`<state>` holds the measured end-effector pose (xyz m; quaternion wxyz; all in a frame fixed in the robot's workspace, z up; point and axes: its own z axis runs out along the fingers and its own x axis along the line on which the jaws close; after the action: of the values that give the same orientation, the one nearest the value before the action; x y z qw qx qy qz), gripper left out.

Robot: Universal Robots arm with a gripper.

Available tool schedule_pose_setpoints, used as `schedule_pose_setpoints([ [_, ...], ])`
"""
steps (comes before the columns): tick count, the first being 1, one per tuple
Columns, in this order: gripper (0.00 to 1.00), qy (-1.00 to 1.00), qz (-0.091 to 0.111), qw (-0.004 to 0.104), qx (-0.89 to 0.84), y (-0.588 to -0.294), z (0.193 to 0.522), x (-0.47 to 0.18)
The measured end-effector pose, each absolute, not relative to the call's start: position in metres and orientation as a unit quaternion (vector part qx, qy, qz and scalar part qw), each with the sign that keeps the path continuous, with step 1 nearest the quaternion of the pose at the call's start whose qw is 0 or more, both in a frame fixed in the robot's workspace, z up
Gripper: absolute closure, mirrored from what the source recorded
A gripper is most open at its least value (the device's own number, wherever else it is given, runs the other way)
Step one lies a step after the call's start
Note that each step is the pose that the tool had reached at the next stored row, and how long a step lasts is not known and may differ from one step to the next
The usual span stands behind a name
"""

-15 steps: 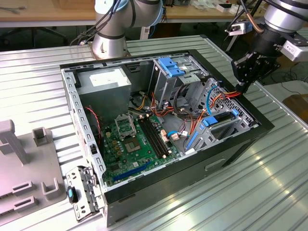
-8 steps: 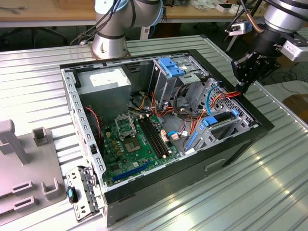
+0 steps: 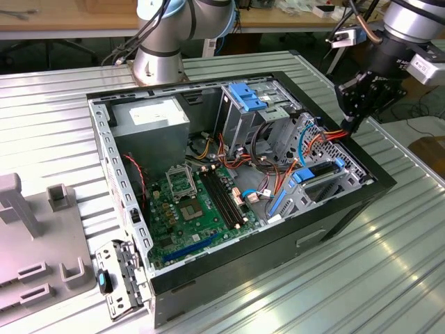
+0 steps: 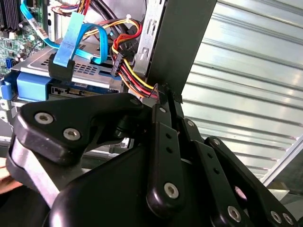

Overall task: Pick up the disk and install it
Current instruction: 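Insert the first disk wire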

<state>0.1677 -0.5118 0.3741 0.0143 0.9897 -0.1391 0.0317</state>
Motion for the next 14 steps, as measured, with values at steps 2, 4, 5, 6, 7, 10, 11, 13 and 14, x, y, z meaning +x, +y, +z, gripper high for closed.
schedule_pose_setpoints([
  [2, 0.83, -0.158, 0.031, 0.015, 0.987, -0.5117, 0.3741, 0.1669],
  [4, 0.83, -0.168, 0.031, 0.015, 0.985, -0.5117, 0.3741, 0.1663],
  [5, 0.83, -0.173, 0.031, 0.015, 0.984, -0.5117, 0.3741, 0.1661],
  [6, 0.83, -0.178, 0.031, 0.016, 0.983, -0.5117, 0.3741, 0.1659],
  [7, 0.83, -0.186, 0.031, 0.016, 0.982, -0.5117, 0.3741, 0.1658],
  [10, 0.83, -0.203, 0.031, 0.016, 0.979, -0.5117, 0.3741, 0.1655],
  [11, 0.83, -0.207, 0.031, 0.016, 0.978, -0.5117, 0.3742, 0.1652],
  [13, 0.83, -0.215, 0.03, 0.016, 0.976, -0.5117, 0.3741, 0.1644],
  [14, 0.83, -0.219, 0.03, 0.016, 0.975, -0.5117, 0.3741, 0.1643],
])
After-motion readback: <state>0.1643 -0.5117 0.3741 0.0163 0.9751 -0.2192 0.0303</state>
